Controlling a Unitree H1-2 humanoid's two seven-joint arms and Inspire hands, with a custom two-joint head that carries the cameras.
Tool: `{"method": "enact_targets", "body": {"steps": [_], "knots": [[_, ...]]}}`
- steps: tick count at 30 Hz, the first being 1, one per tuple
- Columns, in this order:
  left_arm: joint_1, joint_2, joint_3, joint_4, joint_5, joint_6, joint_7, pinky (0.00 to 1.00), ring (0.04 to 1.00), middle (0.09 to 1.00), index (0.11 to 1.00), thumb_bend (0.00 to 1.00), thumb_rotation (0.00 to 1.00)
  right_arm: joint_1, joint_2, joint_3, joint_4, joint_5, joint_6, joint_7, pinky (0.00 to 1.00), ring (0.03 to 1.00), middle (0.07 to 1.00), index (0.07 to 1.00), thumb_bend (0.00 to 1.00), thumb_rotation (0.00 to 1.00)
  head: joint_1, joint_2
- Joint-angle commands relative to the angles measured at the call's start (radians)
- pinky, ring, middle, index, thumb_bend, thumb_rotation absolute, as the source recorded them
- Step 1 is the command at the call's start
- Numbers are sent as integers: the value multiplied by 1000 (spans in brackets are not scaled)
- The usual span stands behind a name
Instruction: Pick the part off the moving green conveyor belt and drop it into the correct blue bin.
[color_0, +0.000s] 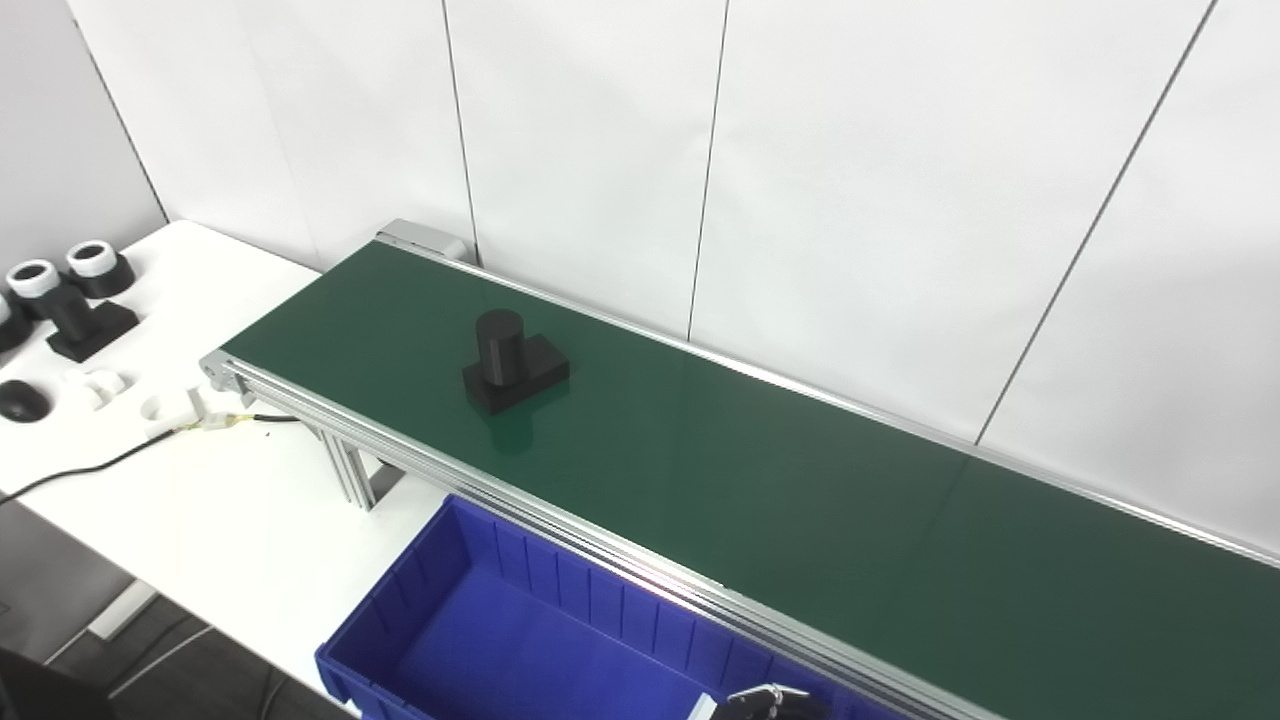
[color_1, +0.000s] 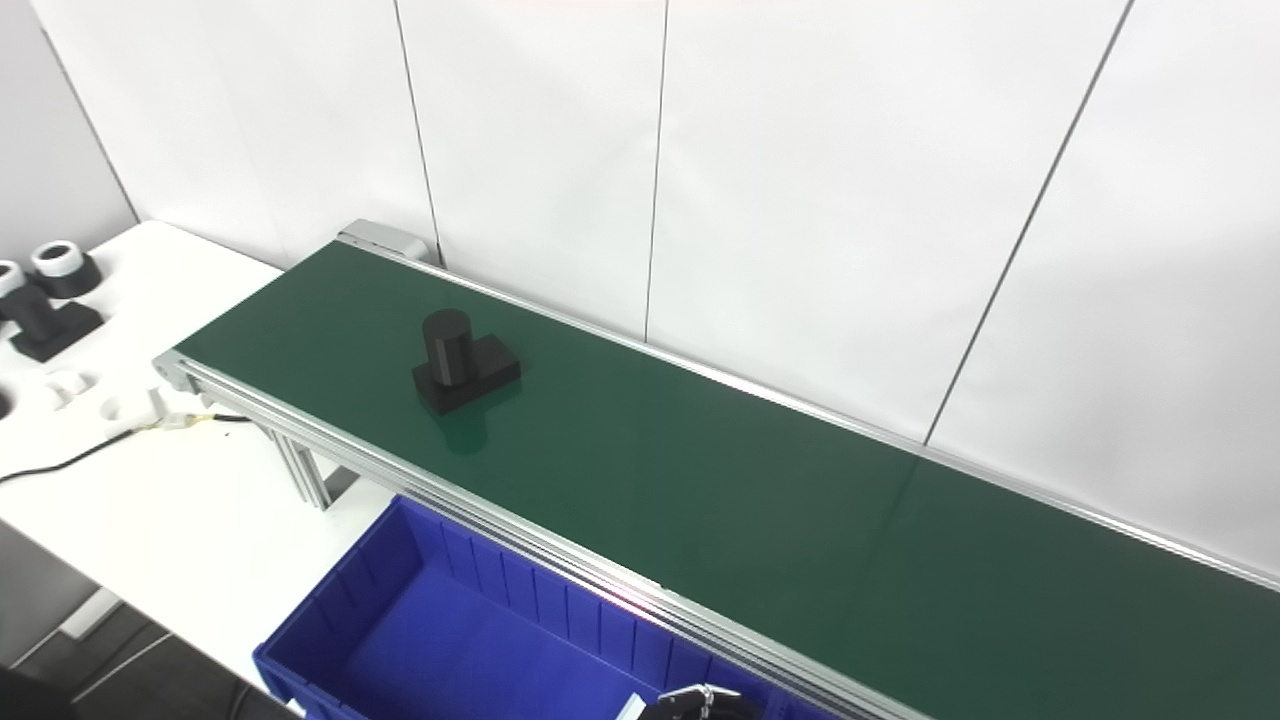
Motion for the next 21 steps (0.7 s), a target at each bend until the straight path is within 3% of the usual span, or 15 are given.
{"method": "enact_targets", "body": {"steps": [1,21], "knots": [[5,-25,-5,-33,6,-32,-8,710,700,700,671,748,0,-8,5,-3,-28,-6,-36,-3,678,792,839,867,478,23,-3,2],[24,-28,31,-50,-4,-32,-63,752,728,716,677,721,0,-10,3,10,-17,-30,-36,-20,623,753,795,813,560,122,-68,8]]}}
